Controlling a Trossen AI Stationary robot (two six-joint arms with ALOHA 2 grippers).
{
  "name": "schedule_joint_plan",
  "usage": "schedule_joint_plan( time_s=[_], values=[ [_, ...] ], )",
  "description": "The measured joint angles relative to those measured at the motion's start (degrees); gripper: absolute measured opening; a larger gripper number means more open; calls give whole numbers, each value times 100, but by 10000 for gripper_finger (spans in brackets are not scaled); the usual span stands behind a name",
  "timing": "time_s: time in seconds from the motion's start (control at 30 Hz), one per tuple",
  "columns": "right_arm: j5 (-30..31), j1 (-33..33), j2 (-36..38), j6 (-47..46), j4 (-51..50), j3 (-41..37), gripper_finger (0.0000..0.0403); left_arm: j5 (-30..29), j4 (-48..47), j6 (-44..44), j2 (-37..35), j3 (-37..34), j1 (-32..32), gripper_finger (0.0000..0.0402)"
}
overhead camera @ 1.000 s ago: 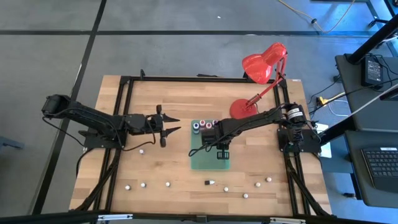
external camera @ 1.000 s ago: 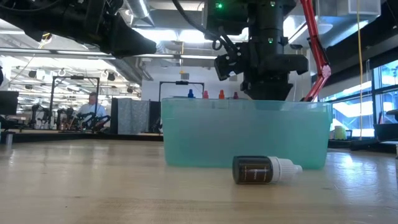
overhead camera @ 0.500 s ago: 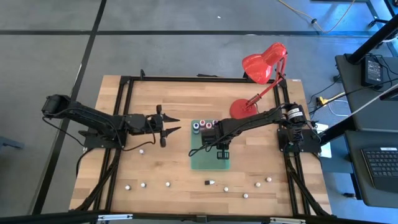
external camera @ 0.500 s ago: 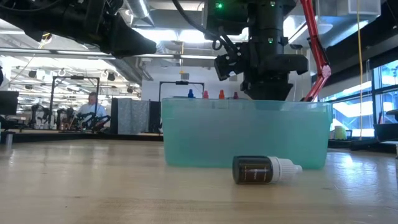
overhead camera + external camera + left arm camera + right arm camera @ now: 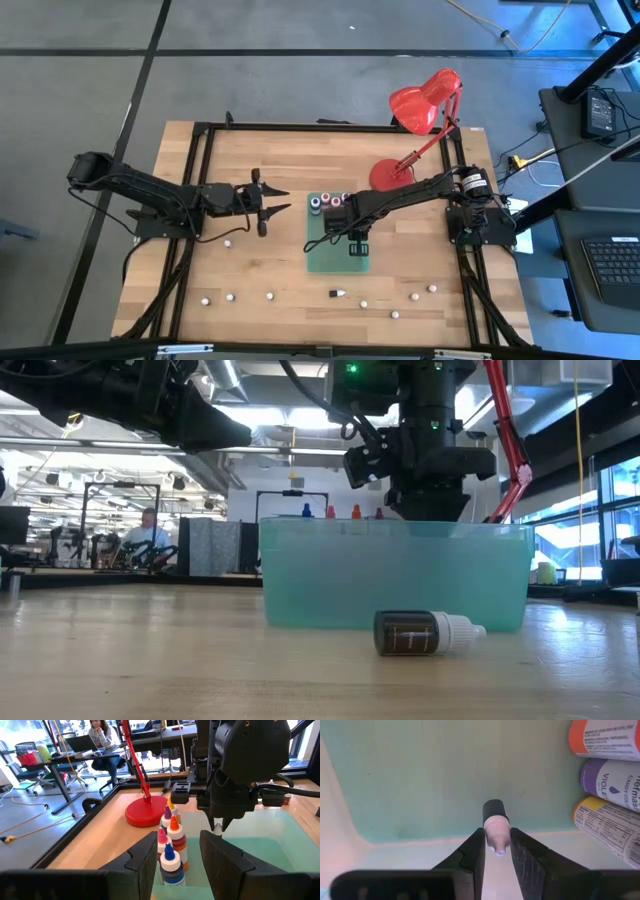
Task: Pick & Place food coloring
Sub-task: Put the middle small red food coloring bottle into the green bin
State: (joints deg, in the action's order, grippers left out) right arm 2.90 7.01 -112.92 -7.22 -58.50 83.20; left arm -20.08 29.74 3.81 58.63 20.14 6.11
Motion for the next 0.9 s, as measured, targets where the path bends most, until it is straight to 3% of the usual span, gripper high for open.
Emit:
schedule_joint_plan(
  time_s=[0.9],
  values=[
    [-7, 0, 2, -156, -57, 0, 93, 0, 1, 0, 0, 0, -1, 144]
  ],
)
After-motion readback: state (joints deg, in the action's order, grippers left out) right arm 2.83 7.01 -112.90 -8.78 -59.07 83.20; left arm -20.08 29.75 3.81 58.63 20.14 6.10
